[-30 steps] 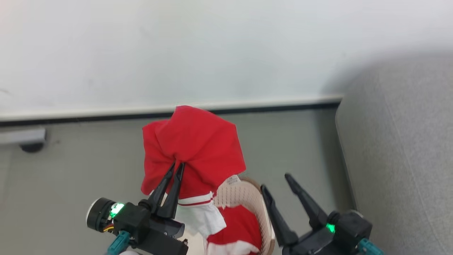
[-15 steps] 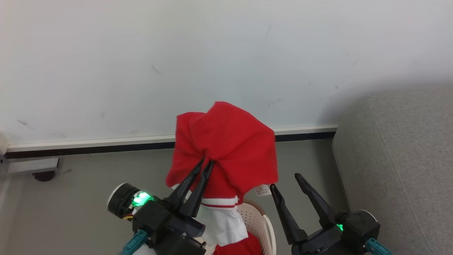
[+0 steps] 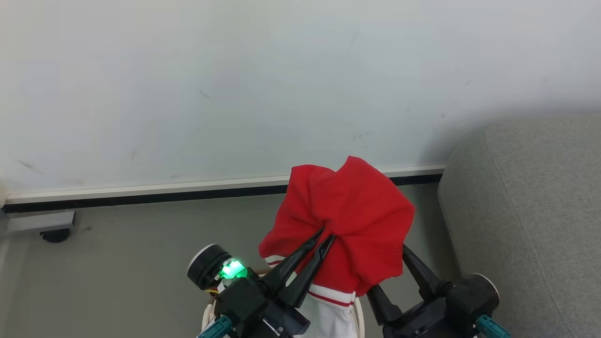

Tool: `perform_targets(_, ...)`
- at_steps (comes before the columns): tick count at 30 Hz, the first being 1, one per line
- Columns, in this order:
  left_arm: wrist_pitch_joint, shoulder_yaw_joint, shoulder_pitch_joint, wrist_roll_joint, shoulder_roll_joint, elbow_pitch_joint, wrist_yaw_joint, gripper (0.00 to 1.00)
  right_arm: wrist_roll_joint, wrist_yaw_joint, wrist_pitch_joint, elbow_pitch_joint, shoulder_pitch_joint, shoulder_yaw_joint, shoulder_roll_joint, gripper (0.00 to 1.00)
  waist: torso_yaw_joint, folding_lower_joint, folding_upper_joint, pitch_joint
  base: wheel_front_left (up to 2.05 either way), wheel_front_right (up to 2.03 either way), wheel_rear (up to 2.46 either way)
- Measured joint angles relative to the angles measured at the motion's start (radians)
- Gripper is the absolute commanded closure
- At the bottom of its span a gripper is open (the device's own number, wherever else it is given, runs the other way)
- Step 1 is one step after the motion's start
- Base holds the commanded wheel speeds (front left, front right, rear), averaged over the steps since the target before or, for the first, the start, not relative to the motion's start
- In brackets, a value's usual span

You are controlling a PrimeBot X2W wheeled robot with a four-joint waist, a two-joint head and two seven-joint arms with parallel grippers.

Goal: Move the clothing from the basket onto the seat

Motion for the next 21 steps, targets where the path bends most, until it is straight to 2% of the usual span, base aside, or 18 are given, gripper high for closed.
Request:
perform_targets(2,0.0,-0.011,-0.006,-0.005,0.001,-0.001,-0.005,1.0,-0.02,0.0,0.0,-0.003,-0.006,-0.007,0.002,0.0,-0.002,0.0,0.0,0.001,0.0,0.0,0.0)
perform_targets(3,0.0,-0.013,-0.011,-0.006,0.002,-0.001,-0.007,1.0,-0.026,0.0,0.0,-0.008,-0.006,-0.008,0.005,0.57,-0.004,0.0,0.0001,0.002,0.0,0.0,0.0)
perform_targets(4,0.0,-0.015,-0.013,-0.007,0.004,0.0,-0.007,1.0,-0.032,0.0,0.0,-0.012,-0.007,-0.009,0.008,1.0,-0.005,0.0,0.0001,0.002,0.0,0.0,0.0)
perform_targets(12,0.0,-0.014,-0.014,-0.026,0.011,0.028,-0.008,1.0,-0.049,0.0,0.0,-0.02,0.001,-0.026,0.014,1.0,-0.018,0.0,0.0002,-0.003,0.0,0.0,0.0)
perform_targets(13,0.0,-0.014,-0.014,-0.026,0.011,0.028,-0.008,0.88,-0.049,0.0,0.0,-0.02,0.001,-0.026,0.014,1.0,-0.018,0.0,0.0002,-0.003,0.0,0.0,0.0)
perform_targets(14,0.0,-0.012,-0.013,-0.026,0.011,0.03,-0.007,0.64,-0.051,0.0,0.0,-0.022,0.004,-0.029,0.015,1.0,-0.02,0.0,0.0002,-0.003,0.0,0.0,0.0)
perform_targets(15,0.0,-0.007,-0.013,-0.029,0.009,0.03,-0.007,0.0,-0.051,0.0,0.0,-0.022,0.005,-0.032,0.016,1.0,-0.021,0.0,0.0002,-0.004,0.0,0.0,0.0)
perform_targets(21,0.0,0.002,-0.005,-0.041,0.006,0.039,-0.007,0.0,-0.052,0.0,0.0,-0.024,0.012,-0.051,0.026,1.0,-0.028,-0.0001,0.0002,-0.002,0.0,0.0,0.0)
